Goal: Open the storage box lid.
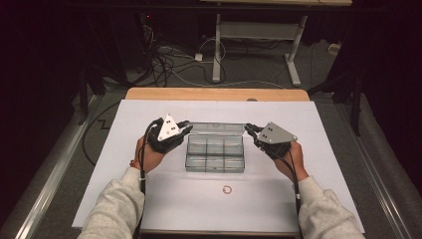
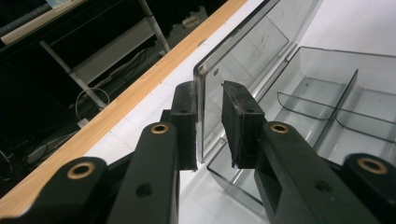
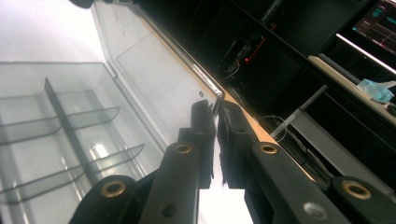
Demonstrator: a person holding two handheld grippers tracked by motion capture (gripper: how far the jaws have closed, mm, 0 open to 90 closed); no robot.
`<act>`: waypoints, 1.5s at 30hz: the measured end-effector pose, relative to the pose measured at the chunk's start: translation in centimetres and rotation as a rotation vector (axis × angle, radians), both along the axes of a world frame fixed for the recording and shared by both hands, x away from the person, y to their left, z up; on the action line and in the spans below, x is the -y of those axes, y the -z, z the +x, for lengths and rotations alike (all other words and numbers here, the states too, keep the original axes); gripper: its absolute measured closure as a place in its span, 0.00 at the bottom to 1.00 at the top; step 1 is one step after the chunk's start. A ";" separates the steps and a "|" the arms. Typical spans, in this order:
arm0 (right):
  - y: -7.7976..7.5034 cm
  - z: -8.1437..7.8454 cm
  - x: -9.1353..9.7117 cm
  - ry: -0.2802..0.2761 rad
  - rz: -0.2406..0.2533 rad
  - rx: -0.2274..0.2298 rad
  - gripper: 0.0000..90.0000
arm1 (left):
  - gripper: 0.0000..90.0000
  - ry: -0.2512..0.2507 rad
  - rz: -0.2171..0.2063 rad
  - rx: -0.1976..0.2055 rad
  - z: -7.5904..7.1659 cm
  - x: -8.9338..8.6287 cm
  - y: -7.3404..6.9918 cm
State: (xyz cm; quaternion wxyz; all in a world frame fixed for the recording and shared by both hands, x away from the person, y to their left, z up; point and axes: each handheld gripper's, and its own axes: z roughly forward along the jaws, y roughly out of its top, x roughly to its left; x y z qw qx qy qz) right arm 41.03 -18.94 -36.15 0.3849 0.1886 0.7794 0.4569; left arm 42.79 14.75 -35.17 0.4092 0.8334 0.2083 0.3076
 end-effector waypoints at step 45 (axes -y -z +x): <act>0.4 6.2 -0.7 0.067 0.205 -0.141 0.86 | 0.80 -0.071 -0.219 -0.080 4.7 -0.6 0.6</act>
